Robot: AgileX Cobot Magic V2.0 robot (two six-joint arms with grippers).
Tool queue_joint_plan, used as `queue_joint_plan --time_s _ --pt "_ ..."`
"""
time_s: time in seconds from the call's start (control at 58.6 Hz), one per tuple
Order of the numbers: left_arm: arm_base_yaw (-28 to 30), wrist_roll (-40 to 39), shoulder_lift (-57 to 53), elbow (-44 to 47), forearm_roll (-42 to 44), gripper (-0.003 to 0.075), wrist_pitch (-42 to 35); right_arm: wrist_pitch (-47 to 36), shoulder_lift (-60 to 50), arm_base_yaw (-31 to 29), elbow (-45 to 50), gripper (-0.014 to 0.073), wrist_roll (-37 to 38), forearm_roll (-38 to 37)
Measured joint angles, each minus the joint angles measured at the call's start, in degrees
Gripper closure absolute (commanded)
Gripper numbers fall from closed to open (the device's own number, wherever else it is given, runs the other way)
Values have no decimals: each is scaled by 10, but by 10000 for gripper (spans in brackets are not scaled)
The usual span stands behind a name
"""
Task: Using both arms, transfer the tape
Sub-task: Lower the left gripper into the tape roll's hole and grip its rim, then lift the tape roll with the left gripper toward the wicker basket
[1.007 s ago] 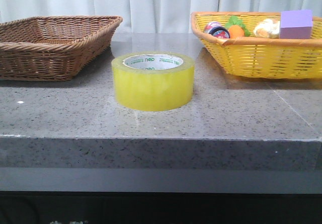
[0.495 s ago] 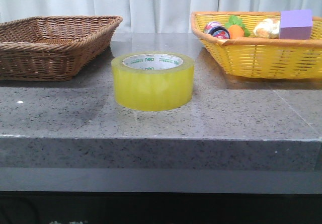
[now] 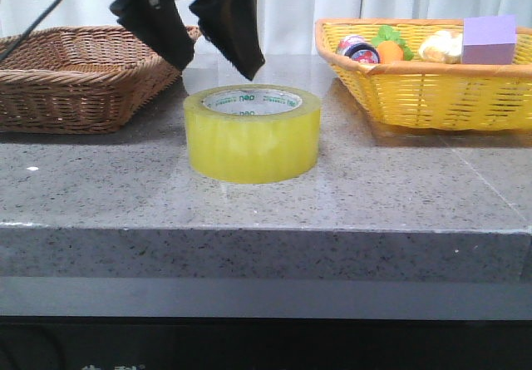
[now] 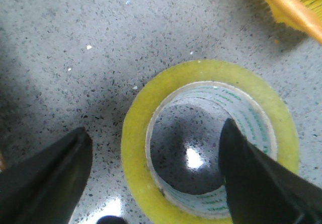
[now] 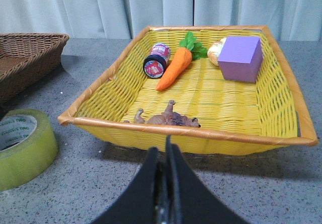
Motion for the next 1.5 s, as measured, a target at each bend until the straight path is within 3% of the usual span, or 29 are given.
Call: queue_joint_plan --time_s 0.512,0.631,0.819,0.955,1.28,1.501 --pt "0 8 55 -1 10 218 0 0 0 0 0 662 0 0" --pt "0 8 57 -1 10 318 2 0 0 0 0 662 0 0" --pt "0 8 57 -1 10 538 4 -2 0 0 0 662 0 0" --pt "0 9 57 -1 10 617 4 -2 0 0 0 662 0 0" --pt "0 9 46 -1 14 626 14 -4 0 0 0 662 0 0" --pt "0 10 -17 -22 14 626 22 -5 0 0 0 662 0 0"
